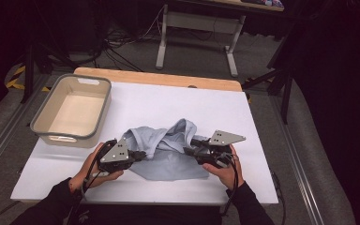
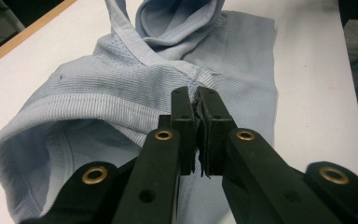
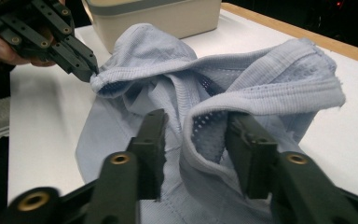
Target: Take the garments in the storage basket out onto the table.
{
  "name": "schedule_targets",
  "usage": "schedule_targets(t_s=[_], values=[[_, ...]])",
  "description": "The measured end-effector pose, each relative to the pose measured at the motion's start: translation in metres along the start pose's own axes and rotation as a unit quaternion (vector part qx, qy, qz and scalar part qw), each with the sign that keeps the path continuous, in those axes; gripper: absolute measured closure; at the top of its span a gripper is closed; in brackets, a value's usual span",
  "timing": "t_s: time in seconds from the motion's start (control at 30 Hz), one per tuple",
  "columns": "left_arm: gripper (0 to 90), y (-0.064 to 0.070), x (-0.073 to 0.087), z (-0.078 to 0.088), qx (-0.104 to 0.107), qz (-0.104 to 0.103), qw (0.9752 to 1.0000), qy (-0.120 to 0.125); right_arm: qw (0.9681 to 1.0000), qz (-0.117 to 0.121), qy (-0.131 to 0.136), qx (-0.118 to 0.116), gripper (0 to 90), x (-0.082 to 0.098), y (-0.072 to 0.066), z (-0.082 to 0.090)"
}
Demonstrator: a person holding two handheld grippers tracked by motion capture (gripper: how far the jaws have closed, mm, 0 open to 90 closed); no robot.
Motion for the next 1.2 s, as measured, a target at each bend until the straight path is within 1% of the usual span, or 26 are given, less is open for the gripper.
schedule_targets(t_s=[0.07,0.1,0.13,0.17,0.23,0.3,0.33,0.37,0.4,0.43,0.47,0.5,0.53,0.57,0.6,0.63,0.67,0.7,0.8,0.83,0.9,0.93,1.0,1.07,1.13,1.2], values=[[86.0,0.002,0.000,-0.002,0.006,0.000,1.0000,0.001,0.9998,0.014,0.000,0.011,55.4,-0.002,-0.001,0.000],[86.0,0.003,0.000,-0.003,0.010,-0.001,1.0000,0.000,0.9998,0.016,0.003,0.013,51.3,-0.003,-0.002,0.000],[86.0,0.003,0.000,-0.004,0.011,-0.004,0.9999,-0.003,0.9997,0.019,0.004,0.016,51.1,-0.004,-0.002,-0.001],[85.9,0.004,0.000,-0.006,0.013,-0.002,0.9999,-0.003,0.9996,0.021,0.005,0.019,54.8,-0.005,-0.003,-0.001],[85.9,0.005,-0.001,-0.007,0.013,-0.004,0.9999,-0.004,0.9995,0.029,0.007,0.015,59.1,-0.006,-0.006,-0.002],[85.8,0.004,-0.002,-0.007,0.012,-0.004,0.9999,-0.001,0.9993,0.033,0.012,0.013,70.2,-0.007,-0.008,-0.001],[85.8,0.004,-0.004,-0.007,0.013,-0.004,0.9999,0.003,0.9992,0.034,0.016,0.011,73.4,-0.009,-0.009,-0.001],[85.8,0.004,-0.004,-0.007,0.013,-0.004,0.9999,0.003,0.9992,0.034,0.016,0.011,73.4,-0.009,-0.009,-0.001],[85.8,0.003,-0.005,-0.007,0.011,-0.004,0.9999,0.008,0.9993,0.032,0.019,0.007,77.8,-0.010,-0.010,-0.001],[85.8,0.002,-0.006,-0.007,0.010,-0.002,0.9999,0.011,0.9994,0.025,0.025,-0.003,82.9,-0.011,-0.012,-0.001],[85.8,0.001,-0.011,-0.006,0.006,-0.009,0.9998,0.016,0.9994,0.020,0.027,-0.009,84.1,-0.012,-0.013,-0.001],[85.9,0.001,-0.011,-0.006,0.006,-0.009,0.9998,0.016,0.9994,0.020,0.027,-0.009,84.1,-0.012,-0.013,-0.001],[85.9,0.001,-0.014,-0.006,0.007,-0.013,0.9997,0.021,0.9993,0.018,0.029,-0.018,86.8,-0.014,-0.017,-0.003],[86.0,0.001,-0.017,-0.005,0.007,-0.015,0.9996,0.025,0.9992,0.018,0.030,-0.021,86.9,-0.014,-0.018,-0.005],[86.0,0.001,-0.023,-0.004,0.006,-0.022,0.9993,0.030,0.9989,0.017,0.030,-0.030,86.9,-0.015,-0.021,-0.006],[86.0,0.002,-0.026,-0.003,0.005,-0.026,0.9991,0.032,0.9987,0.019,0.031,-0.036,86.7,-0.017,-0.024,-0.007],[86.0,0.002,-0.026,-0.003,0.005,-0.026,0.9991,0.032,0.9984,0.024,0.033,-0.038,86.4,-0.019,-0.027,-0.008],[86.0,0.001,-0.028,-0.002,0.001,-0.031,0.9989,0.034,0.9984,0.024,0.033,-0.038,86.4,-0.019,-0.027,-0.008],[86.0,-0.002,-0.032,0.003,-0.002,-0.030,0.9986,0.043,0.9973,0.030,0.039,-0.054,84.4,-0.023,-0.035,-0.013],[86.0,-0.004,-0.034,0.005,-0.001,-0.030,0.9986,0.044,0.9966,0.035,0.044,-0.061,83.1,-0.026,-0.039,-0.016],[86.0,-0.004,-0.034,0.006,-0.001,-0.030,0.9985,0.045,0.9964,0.036,0.044,-0.063,82.7,-0.027,-0.041,-0.017],[86.0,-0.005,-0.035,0.006,-0.001,-0.031,0.9984,0.046,0.9963,0.041,0.044,-0.063,82.5,-0.029,-0.043,-0.019],[86.0,-0.005,-0.036,0.007,0.003,-0.031,0.9984,0.048,0.9942,0.055,0.048,-0.079,82.4,-0.034,-0.054,-0.027],[86.0,-0.004,-0.036,0.008,0.003,-0.034,0.9983,0.047,0.9938,0.064,0.043,-0.080,80.4,-0.034,-0.058,-0.033],[86.0,-0.004,-0.036,0.009,-0.001,-0.034,0.9983,0.047,0.9937,0.066,0.040,-0.081,79.6,-0.033,-0.059,-0.036],[86.0,-0.005,-0.035,0.010,-0.001,-0.032,0.9983,0.049,0.9931,0.064,0.040,-0.090,76.0,-0.033,-0.063,-0.040]])
Point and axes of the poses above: each handheld gripper's, and its own axes: z roughly backward along the jaws, x roughly out of its underside, y roughly to its right, the point moved 7 cm from there along -z, roughly forward along the jaws, and after that the axes turned 11 degrees about x, right-handed, at the moved point
